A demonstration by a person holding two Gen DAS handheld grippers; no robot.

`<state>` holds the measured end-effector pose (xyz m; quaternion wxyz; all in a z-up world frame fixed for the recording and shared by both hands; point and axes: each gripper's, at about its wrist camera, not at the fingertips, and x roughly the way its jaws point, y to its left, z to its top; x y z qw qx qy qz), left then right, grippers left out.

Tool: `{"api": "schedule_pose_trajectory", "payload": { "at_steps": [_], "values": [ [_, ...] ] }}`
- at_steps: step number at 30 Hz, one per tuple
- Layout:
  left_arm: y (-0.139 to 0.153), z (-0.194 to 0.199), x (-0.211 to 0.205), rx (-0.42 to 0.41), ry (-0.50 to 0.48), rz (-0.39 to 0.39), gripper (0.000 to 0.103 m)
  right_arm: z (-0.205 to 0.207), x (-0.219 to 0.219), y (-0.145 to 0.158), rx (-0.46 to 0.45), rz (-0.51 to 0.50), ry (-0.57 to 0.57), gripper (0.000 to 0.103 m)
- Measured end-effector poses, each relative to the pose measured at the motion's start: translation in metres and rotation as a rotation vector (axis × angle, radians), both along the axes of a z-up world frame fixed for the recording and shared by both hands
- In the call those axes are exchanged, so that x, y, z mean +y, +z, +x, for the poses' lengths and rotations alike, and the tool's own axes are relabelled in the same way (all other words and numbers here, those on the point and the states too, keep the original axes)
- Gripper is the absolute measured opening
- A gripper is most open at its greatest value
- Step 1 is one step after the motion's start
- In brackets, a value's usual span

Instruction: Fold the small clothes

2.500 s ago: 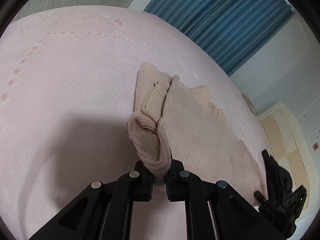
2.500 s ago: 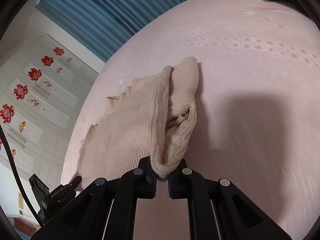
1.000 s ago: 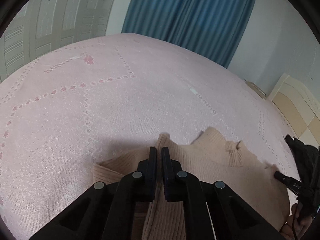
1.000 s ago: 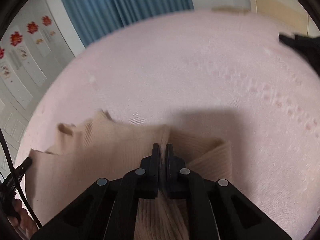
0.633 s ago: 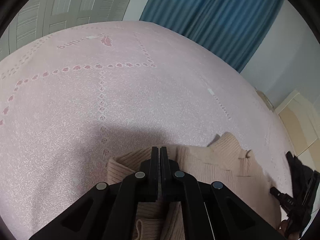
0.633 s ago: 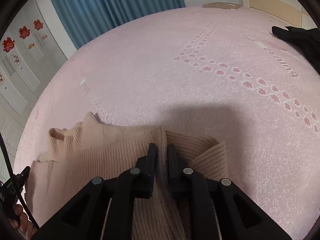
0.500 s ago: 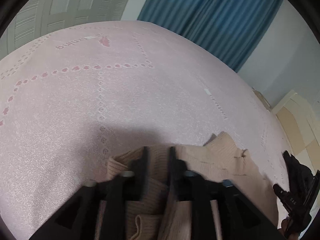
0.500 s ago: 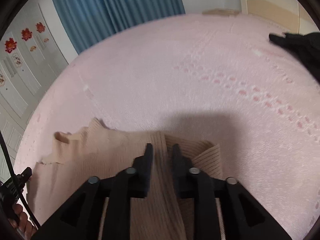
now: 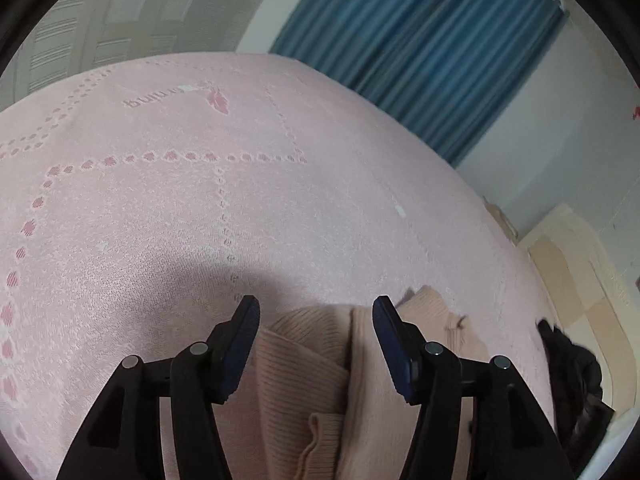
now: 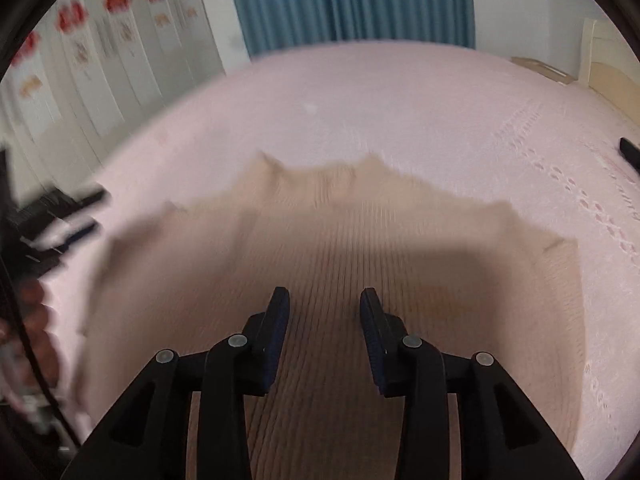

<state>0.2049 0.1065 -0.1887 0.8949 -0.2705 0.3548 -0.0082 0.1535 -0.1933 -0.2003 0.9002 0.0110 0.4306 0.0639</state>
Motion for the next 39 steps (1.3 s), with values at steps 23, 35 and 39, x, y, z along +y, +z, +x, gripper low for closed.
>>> {"api": "schedule_pose_trajectory", "payload": {
  "at_steps": [23,35,39],
  "values": [
    [-0.004,-0.016,0.015,0.016,-0.110,-0.109,0.062,-0.024,0.008,0.004,0.036,-0.071,-0.049,0.038],
    [-0.017,-0.071,0.017,0.062,-0.159,-0.116,0.069,-0.123,0.008,-0.002,0.059,-0.072,0.048,0.039],
    [-0.029,-0.092,0.006,0.112,-0.203,-0.122,0.070,-0.134,-0.009,0.016,0.019,0.039,0.048,0.039]
  ]
}}
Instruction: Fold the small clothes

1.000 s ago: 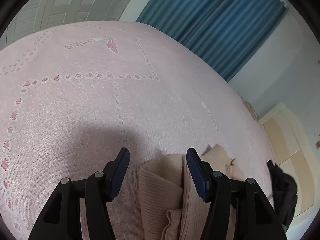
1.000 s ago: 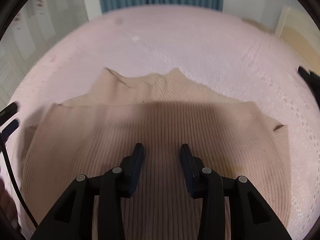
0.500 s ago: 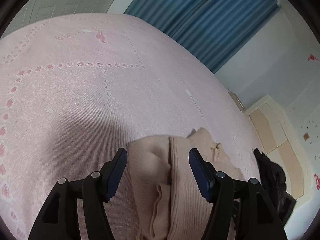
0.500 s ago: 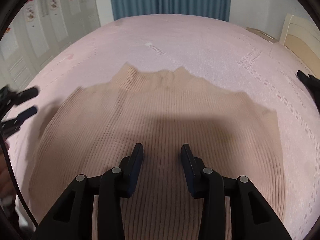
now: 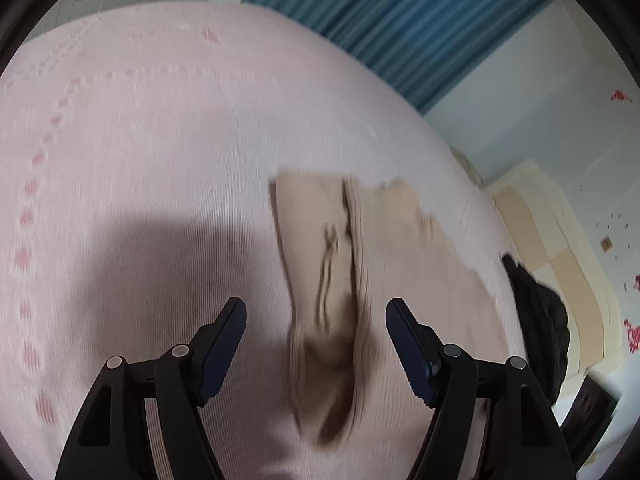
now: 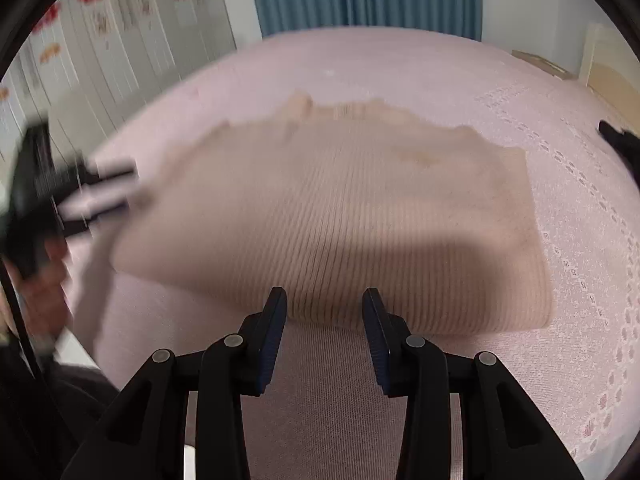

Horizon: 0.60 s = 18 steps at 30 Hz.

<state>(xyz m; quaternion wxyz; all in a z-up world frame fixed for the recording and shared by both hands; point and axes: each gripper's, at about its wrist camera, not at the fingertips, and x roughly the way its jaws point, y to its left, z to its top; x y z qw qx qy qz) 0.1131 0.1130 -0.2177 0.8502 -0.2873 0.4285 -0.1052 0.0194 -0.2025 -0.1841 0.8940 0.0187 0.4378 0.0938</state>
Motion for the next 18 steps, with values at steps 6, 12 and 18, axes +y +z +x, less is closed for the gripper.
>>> {"api": "schedule_pose_trajectory", "payload": {
  "at_steps": [6,12,18],
  "values": [
    [-0.008,-0.010,-0.012,0.013,-0.022,-0.012,0.077,0.010,-0.048,0.023,-0.105,0.116,-0.116,0.039],
    [-0.012,0.014,-0.030,0.005,-0.004,-0.001,0.080,0.009,-0.103,0.008,-0.090,0.147,-0.288,0.038],
    [-0.010,0.030,-0.049,0.004,0.035,0.055,0.079,0.014,-0.143,0.005,-0.078,0.147,-0.417,0.038]
  ]
}}
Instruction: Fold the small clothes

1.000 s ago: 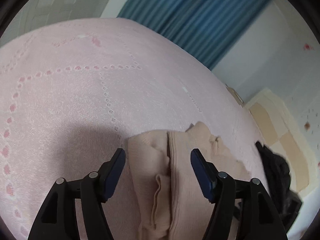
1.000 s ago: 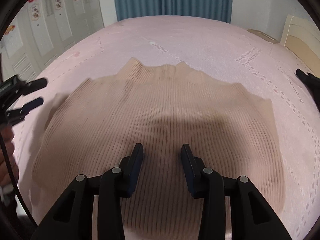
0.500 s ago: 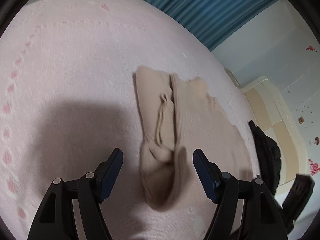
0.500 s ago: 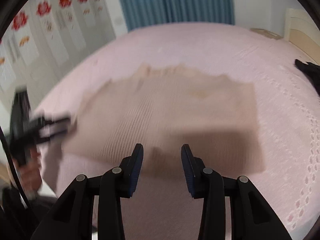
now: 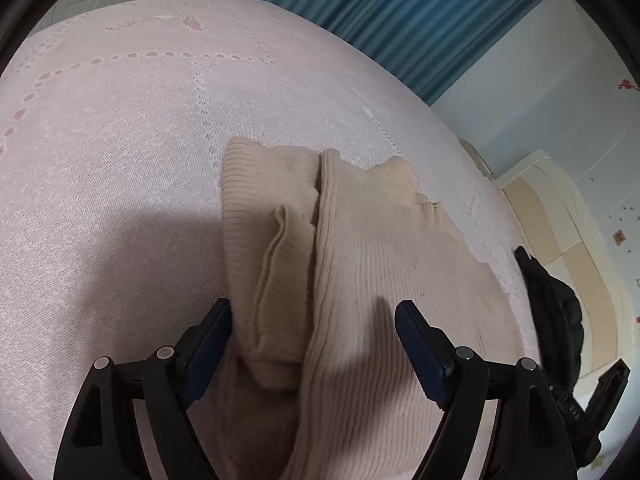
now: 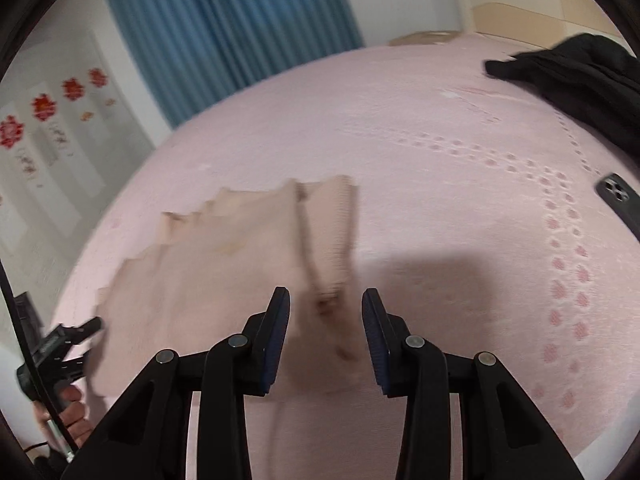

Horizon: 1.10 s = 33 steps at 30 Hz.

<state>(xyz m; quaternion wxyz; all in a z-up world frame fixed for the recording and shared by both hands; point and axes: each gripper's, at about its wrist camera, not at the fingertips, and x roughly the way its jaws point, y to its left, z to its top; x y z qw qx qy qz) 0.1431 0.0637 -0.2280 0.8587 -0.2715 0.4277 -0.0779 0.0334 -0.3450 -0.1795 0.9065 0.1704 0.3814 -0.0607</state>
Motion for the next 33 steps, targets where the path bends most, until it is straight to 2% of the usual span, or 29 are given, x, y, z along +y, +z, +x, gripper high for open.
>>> {"api": "schedule_pose_trajectory", "payload": {
  "at_steps": [2,5,12,17,19,23,27,30,33],
  "values": [
    [0.000,0.002,-0.004,0.003,0.012,0.018,0.075,0.003,-0.006,-0.005,0.034,-0.037,-0.030,0.038],
    [0.000,0.003,-0.010,0.009,0.020,0.051,0.063,0.006,-0.007,-0.009,0.056,-0.090,-0.051,0.038],
    [-0.002,-0.003,0.003,0.001,0.035,0.033,0.049,-0.001,-0.005,-0.005,-0.006,-0.189,-0.074,0.038],
    [-0.003,-0.006,0.006,-0.006,0.035,0.025,0.048,0.000,-0.011,-0.008,0.010,-0.165,-0.109,0.038],
    [-0.003,-0.005,0.005,-0.004,0.033,0.031,0.048,0.004,-0.014,-0.012,0.047,-0.119,-0.100,0.038],
    [-0.004,-0.001,0.006,0.015,0.020,0.018,0.049,0.013,-0.011,-0.018,0.109,-0.109,-0.071,0.033],
    [-0.007,0.002,0.012,0.031,0.017,-0.034,0.050,0.014,0.004,-0.018,0.106,-0.142,-0.043,0.033],
    [-0.008,0.003,0.014,0.035,0.011,-0.041,0.050,0.014,0.011,-0.018,0.103,-0.161,-0.041,0.033],
    [-0.009,0.007,0.014,0.031,0.004,-0.046,0.051,0.013,0.012,-0.020,0.104,-0.134,-0.041,0.033]
  ]
}}
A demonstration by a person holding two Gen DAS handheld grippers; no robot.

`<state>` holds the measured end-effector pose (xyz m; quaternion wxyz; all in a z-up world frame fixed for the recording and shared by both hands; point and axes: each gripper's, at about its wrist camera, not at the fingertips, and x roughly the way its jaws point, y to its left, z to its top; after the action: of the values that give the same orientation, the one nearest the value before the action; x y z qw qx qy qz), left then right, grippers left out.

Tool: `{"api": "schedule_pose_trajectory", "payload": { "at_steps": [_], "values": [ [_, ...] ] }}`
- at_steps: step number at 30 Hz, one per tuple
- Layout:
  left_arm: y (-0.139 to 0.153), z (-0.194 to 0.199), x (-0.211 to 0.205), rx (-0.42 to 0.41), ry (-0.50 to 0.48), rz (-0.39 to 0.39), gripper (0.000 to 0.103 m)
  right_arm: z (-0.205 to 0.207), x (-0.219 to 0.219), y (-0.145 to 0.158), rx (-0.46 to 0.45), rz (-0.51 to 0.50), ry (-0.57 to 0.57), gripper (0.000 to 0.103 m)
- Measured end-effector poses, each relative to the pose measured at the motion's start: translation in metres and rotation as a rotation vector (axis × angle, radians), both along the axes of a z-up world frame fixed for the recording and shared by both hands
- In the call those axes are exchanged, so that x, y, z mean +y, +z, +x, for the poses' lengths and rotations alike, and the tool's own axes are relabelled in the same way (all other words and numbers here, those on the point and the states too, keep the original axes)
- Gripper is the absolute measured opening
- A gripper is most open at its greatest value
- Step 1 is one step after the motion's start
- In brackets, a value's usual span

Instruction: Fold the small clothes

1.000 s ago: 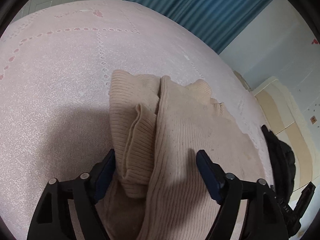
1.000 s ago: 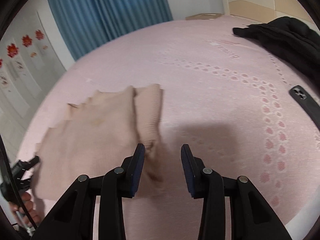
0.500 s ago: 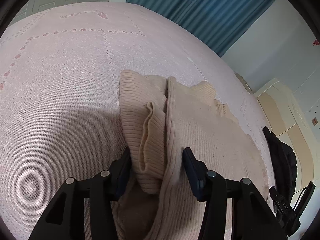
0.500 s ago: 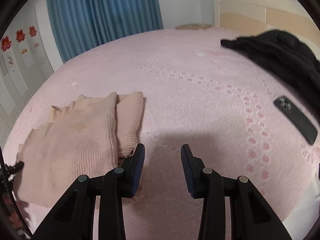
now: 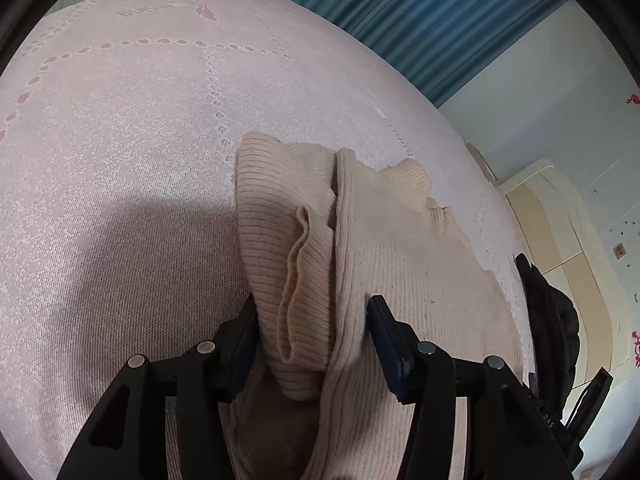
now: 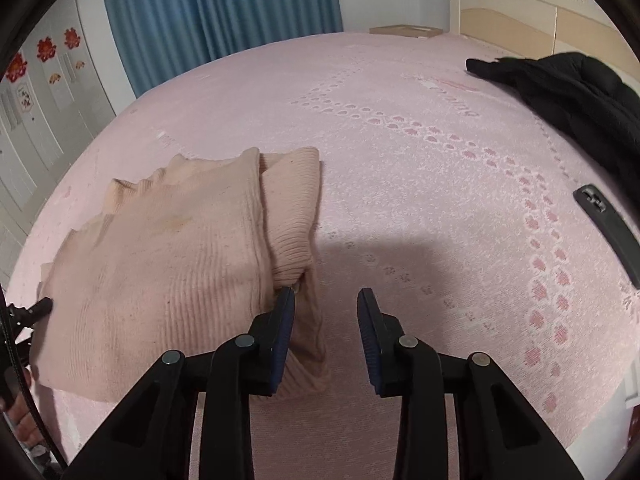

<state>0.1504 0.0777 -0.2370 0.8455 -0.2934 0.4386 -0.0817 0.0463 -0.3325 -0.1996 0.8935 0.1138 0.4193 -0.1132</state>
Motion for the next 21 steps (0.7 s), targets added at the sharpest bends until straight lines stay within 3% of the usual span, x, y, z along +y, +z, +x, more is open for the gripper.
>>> {"api": "schedule_pose_trajectory", "payload": {
  "at_steps": [7,14,18,21],
  "values": [
    [-0.003,0.015,0.000,-0.008,0.007,-0.046,0.055,-0.005,-0.011,-0.003,-0.002,0.088,-0.026,0.033],
    [-0.003,0.020,0.000,-0.011,-0.001,-0.072,0.053,-0.001,-0.013,-0.005,0.008,0.100,-0.045,0.033],
    [-0.008,0.014,0.008,0.007,-0.001,-0.120,0.033,-0.002,-0.016,-0.004,0.003,0.123,-0.050,0.033],
    [-0.012,0.007,0.015,0.018,0.013,-0.191,0.028,-0.004,-0.014,0.000,-0.004,0.087,-0.050,0.033]
  ]
}}
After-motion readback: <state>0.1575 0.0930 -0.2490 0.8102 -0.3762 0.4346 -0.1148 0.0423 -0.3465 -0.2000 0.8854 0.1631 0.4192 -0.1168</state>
